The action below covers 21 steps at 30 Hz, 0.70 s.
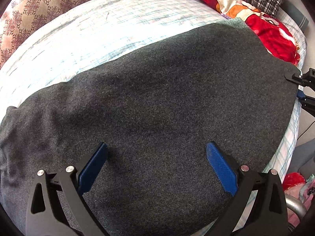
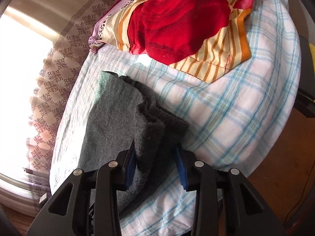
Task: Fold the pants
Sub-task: 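Close the right gripper on the edge of the grey trousers, then lift the held trouser edge with the right gripper and fold it over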
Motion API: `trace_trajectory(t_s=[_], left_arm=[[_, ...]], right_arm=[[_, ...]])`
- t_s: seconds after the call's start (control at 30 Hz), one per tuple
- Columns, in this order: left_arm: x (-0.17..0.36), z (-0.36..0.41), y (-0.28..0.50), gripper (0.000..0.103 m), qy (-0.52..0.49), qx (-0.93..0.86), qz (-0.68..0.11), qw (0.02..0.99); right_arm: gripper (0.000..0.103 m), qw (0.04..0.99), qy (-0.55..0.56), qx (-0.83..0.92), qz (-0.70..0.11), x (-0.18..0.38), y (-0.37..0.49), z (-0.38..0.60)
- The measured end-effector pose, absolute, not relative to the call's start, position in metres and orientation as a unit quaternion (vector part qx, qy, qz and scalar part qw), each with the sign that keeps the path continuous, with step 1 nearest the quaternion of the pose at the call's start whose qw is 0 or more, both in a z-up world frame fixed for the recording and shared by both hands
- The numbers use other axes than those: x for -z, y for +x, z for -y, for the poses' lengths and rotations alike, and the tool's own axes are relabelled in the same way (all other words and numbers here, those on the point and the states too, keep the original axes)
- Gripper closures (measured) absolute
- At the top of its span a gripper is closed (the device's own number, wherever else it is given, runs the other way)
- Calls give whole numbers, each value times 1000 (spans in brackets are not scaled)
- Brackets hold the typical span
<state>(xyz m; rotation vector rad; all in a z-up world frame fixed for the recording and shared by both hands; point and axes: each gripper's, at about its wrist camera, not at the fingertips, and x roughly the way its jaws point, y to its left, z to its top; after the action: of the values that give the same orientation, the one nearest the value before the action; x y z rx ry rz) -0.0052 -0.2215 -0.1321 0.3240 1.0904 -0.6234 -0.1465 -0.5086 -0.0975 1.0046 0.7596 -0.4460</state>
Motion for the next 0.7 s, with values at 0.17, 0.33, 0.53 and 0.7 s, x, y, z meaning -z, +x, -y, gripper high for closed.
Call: trace_trajectory(t_s=[0.17,0.33,0.53,0.7], left_arm=[[132,221,-6,2,152,291,-507,797],[131,222,-8,2,155,291,-503,799],[132,225,-11,2,156,291,-502,799],[131,224,-11,2,153,292,-504,798]], right_arm=[[62,802,398,230,-382,100,-136,495],[63,785,421,268,-367,98,-146,499],[79,804,399,242,-370,94,-137,493],[82,838,351,226,-350,62,-136,479]])
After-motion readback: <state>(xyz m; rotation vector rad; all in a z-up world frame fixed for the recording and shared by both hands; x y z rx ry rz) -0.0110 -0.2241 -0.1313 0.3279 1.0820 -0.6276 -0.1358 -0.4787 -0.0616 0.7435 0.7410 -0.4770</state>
